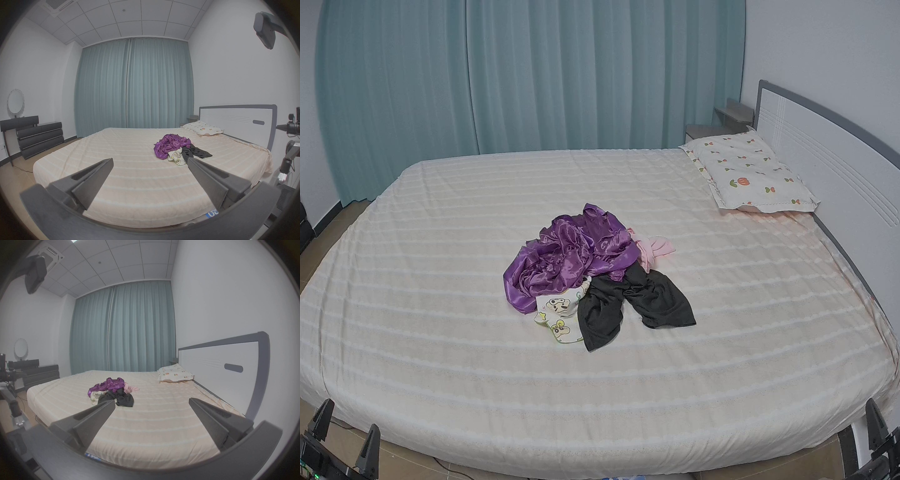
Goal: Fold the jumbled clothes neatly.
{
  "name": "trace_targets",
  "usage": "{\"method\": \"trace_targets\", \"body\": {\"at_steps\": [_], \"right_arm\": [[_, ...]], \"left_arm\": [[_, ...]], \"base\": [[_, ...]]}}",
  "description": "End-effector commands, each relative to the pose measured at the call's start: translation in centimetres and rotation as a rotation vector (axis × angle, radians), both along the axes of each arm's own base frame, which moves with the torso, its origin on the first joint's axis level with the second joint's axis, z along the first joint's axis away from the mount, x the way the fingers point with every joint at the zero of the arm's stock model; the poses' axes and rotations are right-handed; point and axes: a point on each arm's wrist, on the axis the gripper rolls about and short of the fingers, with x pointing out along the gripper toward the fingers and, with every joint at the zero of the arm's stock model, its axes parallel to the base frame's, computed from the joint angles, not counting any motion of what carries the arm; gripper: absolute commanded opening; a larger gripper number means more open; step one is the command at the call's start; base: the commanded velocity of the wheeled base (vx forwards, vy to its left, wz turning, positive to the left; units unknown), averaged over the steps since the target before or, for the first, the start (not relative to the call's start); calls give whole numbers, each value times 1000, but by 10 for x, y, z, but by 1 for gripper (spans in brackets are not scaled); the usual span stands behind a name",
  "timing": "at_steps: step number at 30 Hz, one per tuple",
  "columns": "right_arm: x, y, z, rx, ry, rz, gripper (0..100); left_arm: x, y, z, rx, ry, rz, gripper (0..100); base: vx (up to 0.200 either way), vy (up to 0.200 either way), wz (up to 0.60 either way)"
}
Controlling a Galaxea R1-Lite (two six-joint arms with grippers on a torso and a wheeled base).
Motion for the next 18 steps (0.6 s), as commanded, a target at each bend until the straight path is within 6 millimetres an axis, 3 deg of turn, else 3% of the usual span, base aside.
{"method": "trace_targets", "body": {"at_steps": [1, 4, 5, 6, 11, 13, 18], "right_arm": [[35, 3, 45, 17, 206, 113, 100], [79, 8, 53, 50, 385, 183, 100], [79, 8, 53, 50, 385, 183, 100], [108, 14, 57, 78, 467, 228, 100], [167, 33, 55, 169, 594, 259, 100], [202, 45, 47, 206, 645, 261, 100], [265, 76, 20, 268, 716, 230, 100]], "left_arm": [[0, 0, -5, 2, -1, -4, 100], [0, 0, -5, 4, -1, -2, 100], [0, 0, -5, 4, -1, -2, 100], [0, 0, -5, 4, -1, -2, 100], [0, 0, -5, 6, 0, -4, 100], [0, 0, -5, 10, -2, -4, 100], [0, 0, -5, 12, 0, -4, 100]], "base": [[0, 0, 0], [0, 0, 0], [0, 0, 0], [0, 0, 0], [0, 0, 0], [0, 0, 0], [0, 0, 0]]}}
